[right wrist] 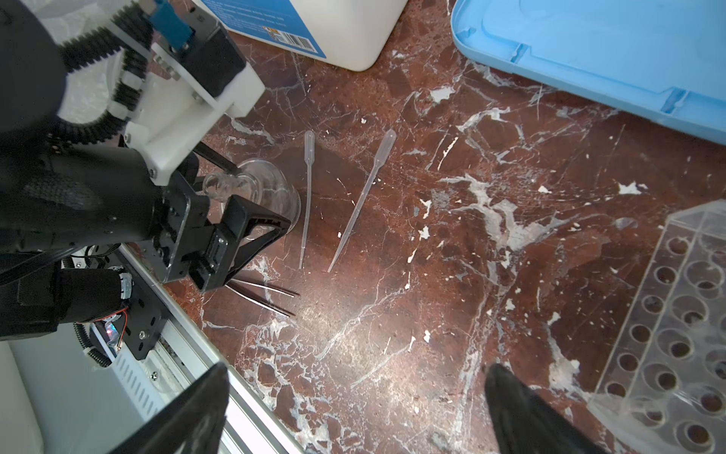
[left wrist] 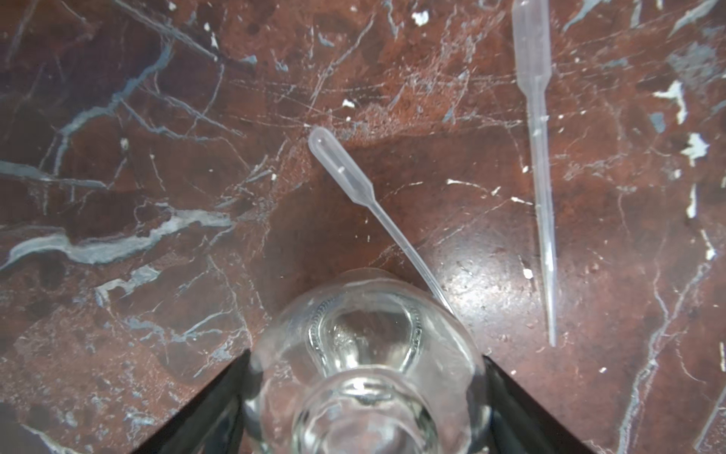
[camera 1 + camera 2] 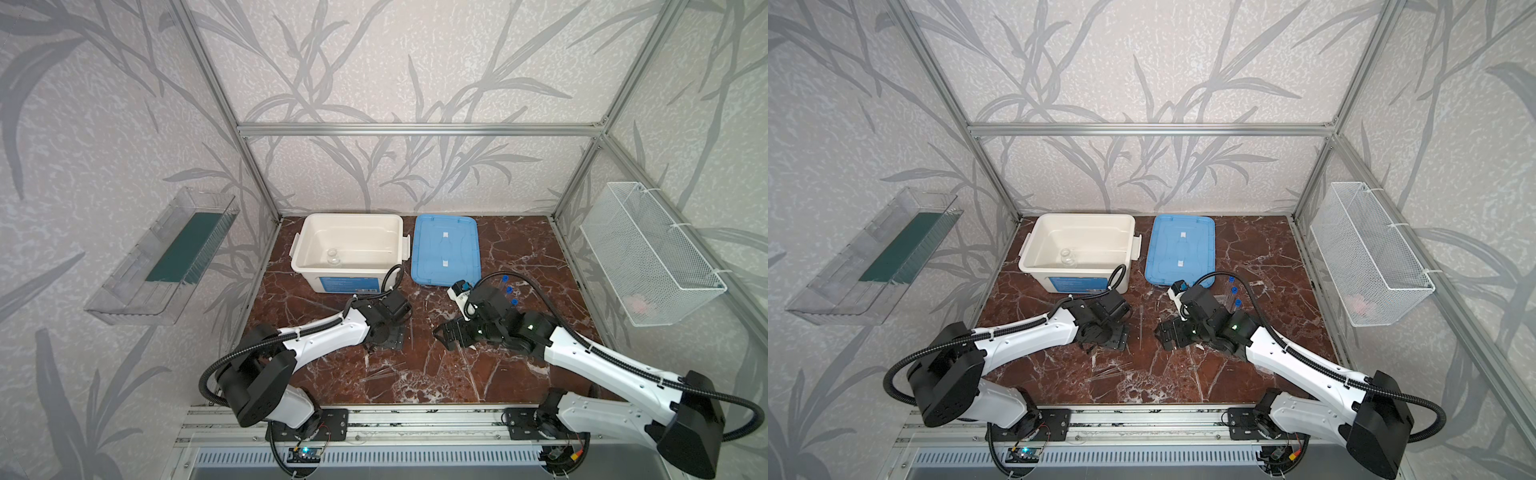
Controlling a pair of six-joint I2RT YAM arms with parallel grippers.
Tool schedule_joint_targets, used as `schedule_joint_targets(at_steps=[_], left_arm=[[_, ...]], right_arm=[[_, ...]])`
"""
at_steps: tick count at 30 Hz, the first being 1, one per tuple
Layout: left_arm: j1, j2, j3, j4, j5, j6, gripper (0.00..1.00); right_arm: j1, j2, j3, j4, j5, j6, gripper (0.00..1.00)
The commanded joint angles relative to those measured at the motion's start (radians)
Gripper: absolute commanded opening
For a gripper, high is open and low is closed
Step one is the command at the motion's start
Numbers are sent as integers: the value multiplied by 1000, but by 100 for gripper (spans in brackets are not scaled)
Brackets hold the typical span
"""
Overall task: Organize the chemistry lab equipment
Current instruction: 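Close the left gripper on the flask neck and lift it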
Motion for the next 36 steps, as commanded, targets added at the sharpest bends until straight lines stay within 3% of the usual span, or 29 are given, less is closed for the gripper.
schedule_joint_targets(at_steps=[1,6,13,20,23,31,36], left_arm=[[-4,10,-15,13,-31,-17,89],[-4,57,-4,30,-35,-17,90],[-4,67,1,22,-50,-27,72],[-4,33,10,-16,-59,-41,70],[-4,-20,39,-77,-77,-41,61],[-2,-173,208,-325,-198,-42,59],[22,-236,384,-461,-258,22,54]], right_arm=[[-2,10,25,17,2,-4,99],[-2,16,30,15,-1,-8,99],[-2,0,22,14,12,-21,99],[-3,3,30,-6,23,-40,99],[-2,-4,32,1,20,-33,99],[-2,-17,43,44,22,-41,99],[-2,47,136,43,-10,-79,99]])
